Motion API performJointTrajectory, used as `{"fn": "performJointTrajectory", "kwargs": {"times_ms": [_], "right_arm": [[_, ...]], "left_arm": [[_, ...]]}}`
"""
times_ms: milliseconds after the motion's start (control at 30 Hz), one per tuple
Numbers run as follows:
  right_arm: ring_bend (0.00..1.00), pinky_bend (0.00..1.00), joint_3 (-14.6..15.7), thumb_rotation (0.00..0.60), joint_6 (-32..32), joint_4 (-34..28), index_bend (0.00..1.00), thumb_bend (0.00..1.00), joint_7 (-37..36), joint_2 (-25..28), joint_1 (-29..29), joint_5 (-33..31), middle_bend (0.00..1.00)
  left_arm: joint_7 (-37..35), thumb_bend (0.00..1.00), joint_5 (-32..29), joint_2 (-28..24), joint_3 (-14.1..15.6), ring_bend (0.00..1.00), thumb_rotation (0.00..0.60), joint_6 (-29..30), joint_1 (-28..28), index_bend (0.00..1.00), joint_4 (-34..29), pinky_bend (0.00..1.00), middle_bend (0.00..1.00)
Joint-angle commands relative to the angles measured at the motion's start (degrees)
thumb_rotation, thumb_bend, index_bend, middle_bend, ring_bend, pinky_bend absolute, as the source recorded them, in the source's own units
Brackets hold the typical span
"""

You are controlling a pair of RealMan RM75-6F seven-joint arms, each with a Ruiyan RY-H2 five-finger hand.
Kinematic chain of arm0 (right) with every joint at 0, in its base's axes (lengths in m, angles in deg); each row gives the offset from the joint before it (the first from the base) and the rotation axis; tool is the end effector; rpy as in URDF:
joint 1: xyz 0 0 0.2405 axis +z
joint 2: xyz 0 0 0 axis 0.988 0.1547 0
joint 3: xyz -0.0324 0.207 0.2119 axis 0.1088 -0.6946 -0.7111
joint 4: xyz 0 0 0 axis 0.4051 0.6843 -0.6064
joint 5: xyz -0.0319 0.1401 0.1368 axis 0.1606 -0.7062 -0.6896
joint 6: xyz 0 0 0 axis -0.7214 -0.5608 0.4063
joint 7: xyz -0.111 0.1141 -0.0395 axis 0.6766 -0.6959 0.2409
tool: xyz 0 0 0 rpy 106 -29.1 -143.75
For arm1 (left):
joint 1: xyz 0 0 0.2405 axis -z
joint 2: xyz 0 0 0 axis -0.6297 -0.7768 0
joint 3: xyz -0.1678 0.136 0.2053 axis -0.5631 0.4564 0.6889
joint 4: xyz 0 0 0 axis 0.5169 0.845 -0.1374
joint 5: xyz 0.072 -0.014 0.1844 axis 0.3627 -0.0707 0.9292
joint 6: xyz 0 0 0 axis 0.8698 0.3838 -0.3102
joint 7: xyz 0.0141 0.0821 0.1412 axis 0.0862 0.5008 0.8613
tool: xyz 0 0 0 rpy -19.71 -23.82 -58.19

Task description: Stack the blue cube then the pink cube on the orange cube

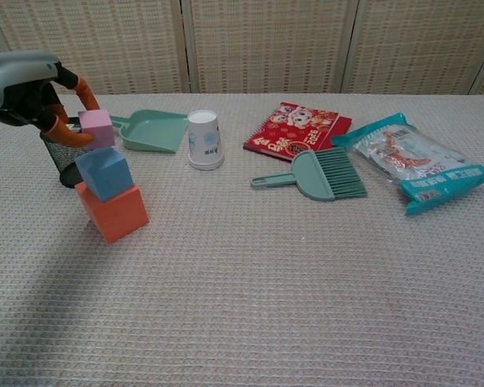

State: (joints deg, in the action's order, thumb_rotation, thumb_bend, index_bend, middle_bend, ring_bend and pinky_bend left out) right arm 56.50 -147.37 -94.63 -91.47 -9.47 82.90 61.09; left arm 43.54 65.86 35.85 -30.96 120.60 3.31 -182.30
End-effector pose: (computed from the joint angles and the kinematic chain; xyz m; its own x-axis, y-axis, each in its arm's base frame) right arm -0.3482 -0.1845 0.2378 0.3507 -0.0432 0.9355 -0.9323 0.0781 0.3531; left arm -0.1498 0.3609 0.0734 0.2649 0.2062 0.9420 0.9565 0.0675 -0.2837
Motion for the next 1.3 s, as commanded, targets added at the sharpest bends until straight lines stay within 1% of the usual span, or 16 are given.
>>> {"fn": "performJointTrajectory", "kwargs": {"times_ms": [33,300,467,767,1300], "right_arm": [[0.00,0.00,0.02,0.600,-0.06,-0.04,0.00,0.09,-0.03,0.00,-0.03,0.06,0.00],[0.00,0.00,0.23,0.600,0.07,-0.07,0.00,0.09,0.31,-0.17,0.06,0.38,0.00],[0.00,0.00,0.28,0.600,0.10,-0.05,0.00,0.09,0.32,-0.14,0.05,0.37,0.00],[0.00,0.00,0.43,0.600,-0.06,-0.13,0.00,0.09,0.36,0.05,-0.02,0.65,0.00],[0.00,0.00,0.54,0.600,0.35,-0.23,0.00,0.09,1.00,-0.19,0.16,0.52,0.00]], "left_arm": [[-0.25,0.35,0.13,-0.40,0.39,1.00,0.600,0.25,-0.24,0.52,-0.33,1.00,1.00],[-1.47,0.35,0.86,-0.75,1.29,1.00,0.600,0.56,-0.72,0.52,-1.17,1.00,1.00],[-1.70,0.35,1.23,-0.01,2.21,1.00,0.600,0.11,-0.53,0.52,-0.46,1.00,1.00],[-0.39,0.35,3.44,1.88,3.85,1.00,0.600,1.06,0.17,0.52,0.83,1.00,1.00],[-1.24,0.35,2.47,1.27,3.49,1.00,0.600,-0.11,-0.25,0.52,1.80,1.00,1.00]]}}
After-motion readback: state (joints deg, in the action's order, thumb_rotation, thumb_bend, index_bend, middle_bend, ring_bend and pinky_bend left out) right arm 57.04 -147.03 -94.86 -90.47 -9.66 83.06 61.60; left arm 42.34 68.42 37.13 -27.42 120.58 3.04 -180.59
